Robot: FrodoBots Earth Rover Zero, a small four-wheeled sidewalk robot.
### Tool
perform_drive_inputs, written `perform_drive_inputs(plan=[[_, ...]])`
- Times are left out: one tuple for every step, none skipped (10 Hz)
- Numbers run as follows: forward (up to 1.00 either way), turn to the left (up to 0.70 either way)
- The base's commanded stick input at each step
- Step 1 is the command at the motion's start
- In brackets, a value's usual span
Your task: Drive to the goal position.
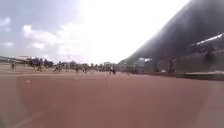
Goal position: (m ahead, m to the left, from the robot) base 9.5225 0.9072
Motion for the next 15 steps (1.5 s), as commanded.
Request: perform_drive_inputs(plan=[[0.7, 0.0], [0.7, 0.0], [0.7, 0.0], [0.7, 0.0], [0.7, 0.0], [0.7, 0.0], [0.7, 0.0], [0.7, 0.0], [0.7, 0.0], [0.7, 0.0], [0.7, 0.0], [0.7, 0.0], [0.7, 0.0], [0.7, 0.0], [0.7, 0.0]])
